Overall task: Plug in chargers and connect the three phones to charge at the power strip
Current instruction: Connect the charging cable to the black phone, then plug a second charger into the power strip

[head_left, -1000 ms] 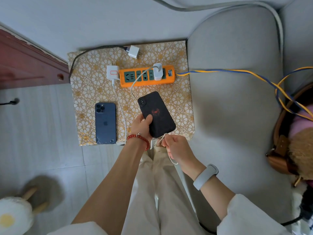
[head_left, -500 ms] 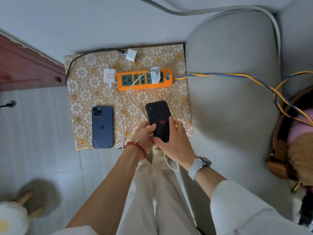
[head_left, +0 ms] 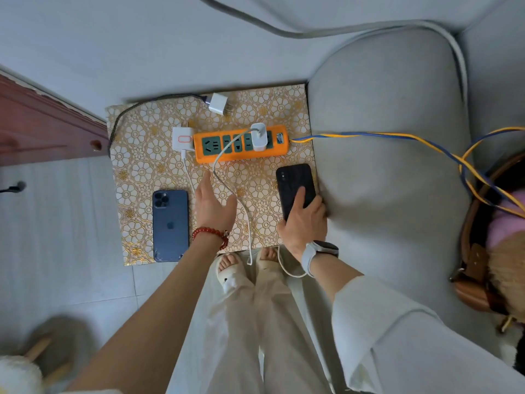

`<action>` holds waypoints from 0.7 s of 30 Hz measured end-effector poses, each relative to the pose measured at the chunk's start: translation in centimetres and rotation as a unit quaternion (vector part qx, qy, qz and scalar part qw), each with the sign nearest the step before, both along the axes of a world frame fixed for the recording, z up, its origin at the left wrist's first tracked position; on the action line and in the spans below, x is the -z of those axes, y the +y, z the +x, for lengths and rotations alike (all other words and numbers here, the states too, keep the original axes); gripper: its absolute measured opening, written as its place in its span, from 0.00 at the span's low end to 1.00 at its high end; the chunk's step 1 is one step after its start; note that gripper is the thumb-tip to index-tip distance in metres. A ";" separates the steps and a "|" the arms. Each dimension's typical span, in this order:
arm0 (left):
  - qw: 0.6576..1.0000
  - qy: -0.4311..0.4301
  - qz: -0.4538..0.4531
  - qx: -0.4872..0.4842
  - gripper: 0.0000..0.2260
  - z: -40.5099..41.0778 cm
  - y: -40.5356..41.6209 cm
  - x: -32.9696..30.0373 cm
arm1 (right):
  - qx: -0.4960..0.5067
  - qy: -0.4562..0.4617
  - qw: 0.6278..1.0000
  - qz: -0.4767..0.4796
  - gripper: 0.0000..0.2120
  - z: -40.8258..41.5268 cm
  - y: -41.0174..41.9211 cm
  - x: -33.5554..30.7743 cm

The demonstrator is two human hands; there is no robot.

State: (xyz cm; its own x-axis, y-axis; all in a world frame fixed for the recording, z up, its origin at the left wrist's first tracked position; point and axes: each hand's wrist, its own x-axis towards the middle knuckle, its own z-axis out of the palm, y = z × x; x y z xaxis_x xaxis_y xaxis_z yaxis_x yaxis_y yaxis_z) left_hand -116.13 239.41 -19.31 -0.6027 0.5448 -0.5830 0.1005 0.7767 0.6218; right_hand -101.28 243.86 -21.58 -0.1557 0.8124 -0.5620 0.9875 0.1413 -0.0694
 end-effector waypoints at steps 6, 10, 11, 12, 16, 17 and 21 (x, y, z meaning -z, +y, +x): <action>0.997 0.012 0.075 0.033 0.19 -0.7 0.8 -0.3 | -0.257 0.067 0.964 0.011 0.35 0.3 0.4 0.5; 0.996 0.012 0.082 0.020 0.09 -1.1 0.6 -0.3 | -0.312 0.026 0.950 -0.015 0.30 1.8 1.1 0.6; 0.996 0.013 0.082 0.015 0.08 -1.2 0.5 -0.3 | -0.315 0.020 0.949 -0.016 0.29 2.0 1.3 0.7; 0.996 0.009 0.083 0.011 0.07 -1.2 0.4 -0.5 | -0.318 0.012 0.948 -0.015 0.29 2.2 1.5 0.7; 0.995 -0.039 0.093 0.020 0.07 -0.6 0.1 -1.8 | -0.308 -0.003 0.951 -0.017 0.31 2.1 1.5 0.2; 0.994 -0.057 0.093 0.032 0.06 -0.1 -0.1 -2.1 | -0.306 0.002 0.952 -0.023 0.30 2.1 1.6 0.1; 0.986 -0.139 0.063 0.066 0.06 2.4 -1.6 -2.6 | -0.058 0.190 0.977 -0.078 0.19 1.1 2.7 -1.8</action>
